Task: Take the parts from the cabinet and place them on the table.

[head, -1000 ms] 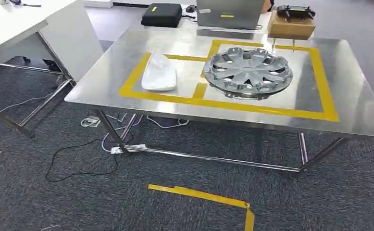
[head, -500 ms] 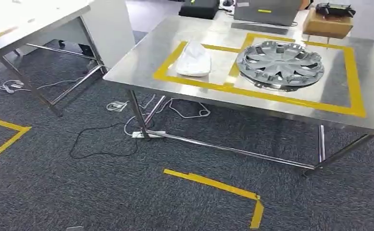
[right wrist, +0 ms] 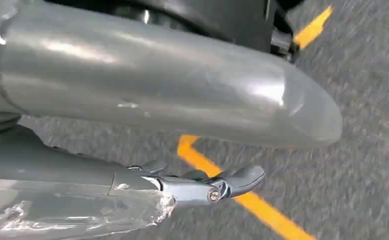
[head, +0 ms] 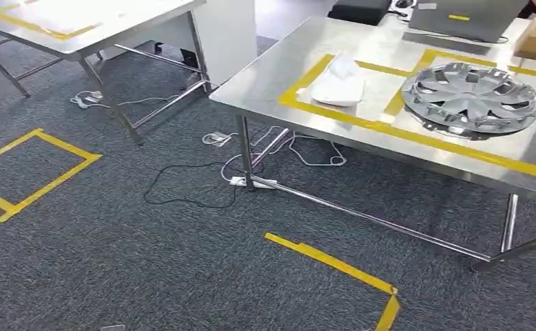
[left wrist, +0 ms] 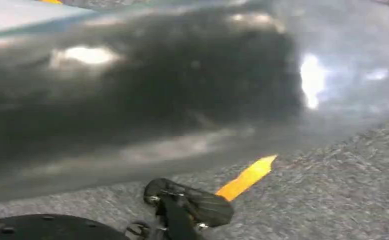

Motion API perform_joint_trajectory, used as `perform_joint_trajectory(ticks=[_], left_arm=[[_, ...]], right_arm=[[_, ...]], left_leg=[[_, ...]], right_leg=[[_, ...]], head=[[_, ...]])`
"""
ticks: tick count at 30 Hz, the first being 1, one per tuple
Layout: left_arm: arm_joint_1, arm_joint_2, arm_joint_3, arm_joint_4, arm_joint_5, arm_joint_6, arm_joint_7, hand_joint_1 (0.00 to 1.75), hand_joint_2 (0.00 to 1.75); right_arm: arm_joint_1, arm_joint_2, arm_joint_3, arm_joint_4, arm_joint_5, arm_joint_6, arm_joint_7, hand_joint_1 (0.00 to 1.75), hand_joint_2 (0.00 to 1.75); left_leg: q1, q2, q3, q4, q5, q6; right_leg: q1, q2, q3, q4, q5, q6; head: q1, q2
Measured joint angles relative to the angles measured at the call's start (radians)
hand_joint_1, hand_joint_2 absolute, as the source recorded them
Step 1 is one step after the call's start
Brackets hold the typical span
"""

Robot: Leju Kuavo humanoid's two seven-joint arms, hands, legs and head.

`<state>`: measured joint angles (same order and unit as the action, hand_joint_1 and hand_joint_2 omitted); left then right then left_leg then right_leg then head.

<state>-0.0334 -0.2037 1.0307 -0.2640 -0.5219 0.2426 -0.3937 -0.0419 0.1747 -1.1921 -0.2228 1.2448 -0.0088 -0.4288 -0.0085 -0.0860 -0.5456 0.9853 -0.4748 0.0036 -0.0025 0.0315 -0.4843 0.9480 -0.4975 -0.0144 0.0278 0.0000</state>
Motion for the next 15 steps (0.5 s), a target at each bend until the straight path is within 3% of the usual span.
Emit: perform_joint_trajectory(ticks=[1,2,4,5,6,7,8,9,10,11,14,15], left_arm=[[-0.001,0.0,0.0,0.0,0.0,0.001,0.0,0.0,0.0],[-0.004,0.0,0.0,0.0,0.0,0.001,0.0,0.0,0.0],[-0.006,0.001,0.0,0.0,0.0,0.001,0.0,0.0,0.0],[-0.005,0.001,0.0,0.0,0.0,0.001,0.0,0.0,0.0],[-0.002,0.001,0.0,0.0,0.0,0.001,0.0,0.0,0.0],[0.001,0.001,0.0,0.0,0.0,0.001,0.0,0.0,0.0],[0.002,0.002,0.0,0.0,0.0,0.001,0.0,0.0,0.0],[0.001,0.003,0.0,0.0,0.0,0.001,0.0,0.0,0.0],[-0.003,0.003,0.0,0.0,0.0,0.001,0.0,0.0,0.0],[-0.006,0.003,0.0,0.0,0.0,0.001,-0.001,0.0,0.0],[0.001,0.003,0.0,0.0,0.008,0.001,-0.009,0.0,0.0],[0.001,0.002,0.0,0.001,0.008,-0.002,-0.015,0.0,0.0]], right_arm=[[0.0,0.0,0.0,0.0,0.0,0.0,0.0,0.0,0.0],[0.002,0.0,0.0,0.0,0.0,0.0,0.0,0.0,0.0],[0.008,0.0,0.0,0.0,0.0,0.001,0.0,0.0,0.0],[0.008,0.0,0.0,0.0,0.0,0.001,0.0,0.0,0.0],[0.008,0.0,0.0,0.0,0.0,0.001,0.0,0.0,0.0],[0.007,0.0,0.0,0.0,0.0,0.001,0.0,0.0,0.0],[0.006,0.0,0.0,0.0,0.0,0.001,0.0,0.0,0.0],[0.006,0.0,0.0,0.0,0.0,0.001,0.0,0.0,0.0],[0.006,0.0,0.0,0.0,0.0,0.001,0.0,0.0,0.0],[0.006,0.0,0.0,0.0,0.0,0.001,0.0,0.0,0.0],[0.0,0.0,0.0,0.0,-0.001,0.003,-0.003,0.0,0.0],[-0.003,0.0,0.0,0.0,0.0,0.004,-0.005,0.0,0.0]], left_leg=[[0.0,0.044,-0.02,0.036,-0.034,-0.008],[0.004,0.064,-0.054,0.108,-0.078,-0.017],[0.012,0.075,-0.129,0.271,-0.15,-0.031],[0.016,0.077,-0.144,0.308,-0.156,-0.036],[0.019,0.079,-0.132,0.295,-0.137,-0.039],[0.021,0.083,-0.102,0.241,-0.101,-0.041],[0.023,0.096,-0.045,0.141,-0.052,-0.041],[0.022,0.126,0.004,0.057,-0.019,-0.04],[0.017,0.176,0.033,0.0,-0.024,-0.038],[0.014,0.158,0.029,-0.003,-0.018,-0.019],[0.008,0.132,0.018,-0.002,-0.015,0.002],[0.017,0.122,0.02,-0.009,-0.007,0.014]], right_leg=[[0.001,-0.008,-0.003,-0.002,0.002,-0.005],[0.001,-0.025,-0.006,-0.001,0.002,-0.006],[0.002,-0.059,-0.014,0.003,0.002,-0.006],[0.002,-0.074,-0.018,0.005,0.002,-0.006],[0.002,-0.087,-0.02,0.006,0.002,-0.005],[0.002,-0.099,-0.021,0.009,0.002,-0.004],[0.001,-0.113,-0.021,0.012,0.0,-0.002],[0.002,-0.123,-0.02,0.015,-0.003,0.002],[0.008,-0.133,-0.022,0.019,-0.006,0.009],[0.012,-0.143,-0.023,0.028,-0.01,0.017],[0.009,-0.168,-0.019,0.025,-0.007,0.031],[0.004,-0.152,-0.027,0.031,-0.017,0.041]], head=[[-0.007,0.0],[-0.012,0.0],[-0.01,0.0],[-0.01,0.0],[-0.01,0.0],[-0.01,0.0],[-0.01,0.0],[-0.011,0.0],[-0.011,0.0],[-0.009,0.0],[-0.006,0.0],[-0.008,0.0]])
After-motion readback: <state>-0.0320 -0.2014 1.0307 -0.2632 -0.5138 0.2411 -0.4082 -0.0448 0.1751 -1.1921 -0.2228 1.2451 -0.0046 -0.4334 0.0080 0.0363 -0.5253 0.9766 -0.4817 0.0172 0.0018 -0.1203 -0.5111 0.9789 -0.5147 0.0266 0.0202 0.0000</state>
